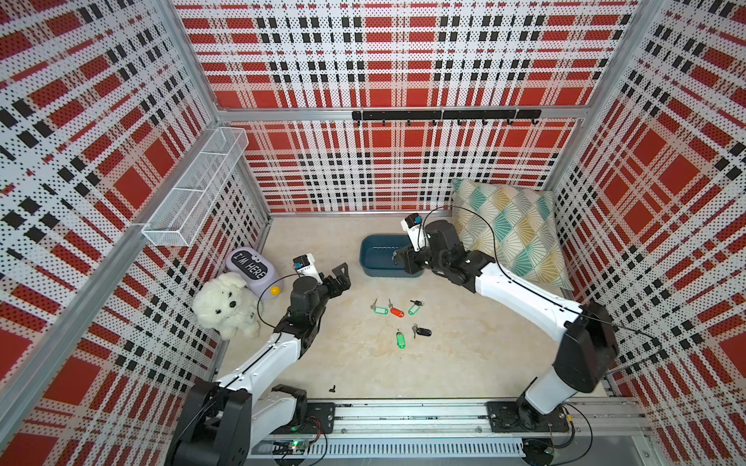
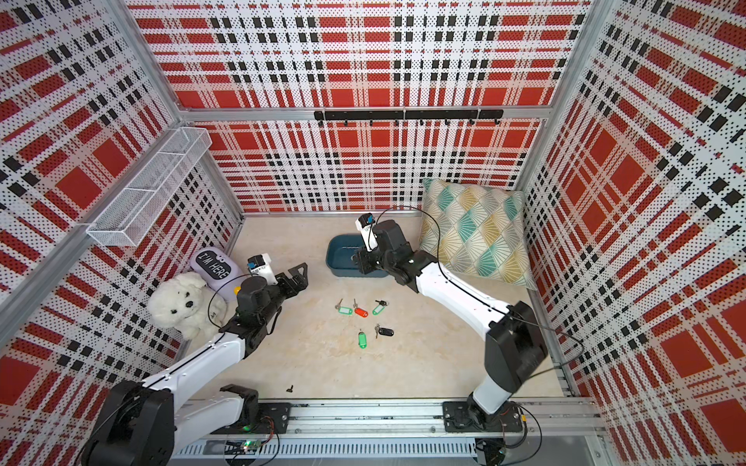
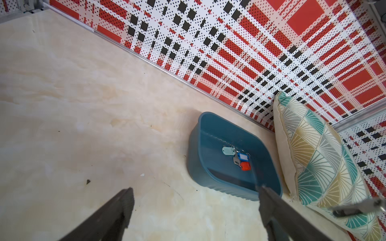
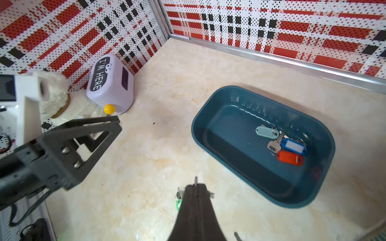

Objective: Take the keys out of the storage box
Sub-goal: Place the key at the center of the board, then pick up the key from the storage box.

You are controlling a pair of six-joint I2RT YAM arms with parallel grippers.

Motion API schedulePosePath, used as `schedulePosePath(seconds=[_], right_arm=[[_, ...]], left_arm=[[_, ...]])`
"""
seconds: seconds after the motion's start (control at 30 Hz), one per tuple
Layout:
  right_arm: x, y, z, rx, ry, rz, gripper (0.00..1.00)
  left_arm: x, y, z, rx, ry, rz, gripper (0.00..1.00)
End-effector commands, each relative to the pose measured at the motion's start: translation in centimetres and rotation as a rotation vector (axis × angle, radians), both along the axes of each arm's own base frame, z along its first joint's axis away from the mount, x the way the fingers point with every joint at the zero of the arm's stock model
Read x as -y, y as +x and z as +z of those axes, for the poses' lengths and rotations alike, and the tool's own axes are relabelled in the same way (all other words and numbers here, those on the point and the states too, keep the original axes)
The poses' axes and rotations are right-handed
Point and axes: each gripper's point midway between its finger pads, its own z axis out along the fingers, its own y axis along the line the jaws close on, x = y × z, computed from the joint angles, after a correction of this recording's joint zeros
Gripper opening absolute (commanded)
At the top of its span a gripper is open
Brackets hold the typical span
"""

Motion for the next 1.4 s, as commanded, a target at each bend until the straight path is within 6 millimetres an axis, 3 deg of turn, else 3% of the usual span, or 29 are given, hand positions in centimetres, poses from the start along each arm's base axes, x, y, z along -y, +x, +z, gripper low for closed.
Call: schedulePosePath(seconds=[0.0,0.13,0.37,0.7,0.93,1.03,1.1,1.17,1.27,1.37], right_arm=[[1.7,-2.8,-1.8,-0.036,-0.036,-0.034,0.00],[3.2,-7.7,-5.3,-0.132,-0.087,-0.022,0.00],[3.3,-16.6,-12.6,-0.297,-0.218,0.052,0.00],[5.2,-21.0,-17.6,-0.409,-0.312,0.021,0.00],[7.2,-21.7,-20.6,-0.460,-0.416,-0.040,0.01],[7.5,-21.9,-20.9,-0.458,-0.439,-0.048,0.11],[7.9,-21.9,-20.5,-0.435,-0.446,-0.060,0.32],[8.0,-21.8,-19.5,-0.406,-0.435,-0.059,0.37],[8.4,-21.3,-16.4,-0.332,-0.391,-0.066,0.55],[8.9,-19.3,-11.3,-0.176,-0.305,-0.115,0.80]], left_arm=[[1.1,-0.1,2.0,0.067,-0.013,-0.011,0.99],[2.7,0.0,2.9,0.089,-0.003,-0.029,0.99],[5.7,0.5,3.1,0.094,0.006,-0.064,0.99],[8.9,1.5,3.3,0.091,0.019,-0.111,0.99],[11.7,2.9,4.0,0.099,0.046,-0.142,0.99],[12.8,3.5,3.7,0.088,0.061,-0.153,0.99],[13.3,4.0,3.4,0.079,0.071,-0.158,0.99],[13.9,4.6,3.3,0.068,0.081,-0.163,0.99],[14.5,5.3,3.3,0.059,0.106,-0.161,0.99],[15.5,6.7,2.9,0.036,0.153,-0.166,0.99]])
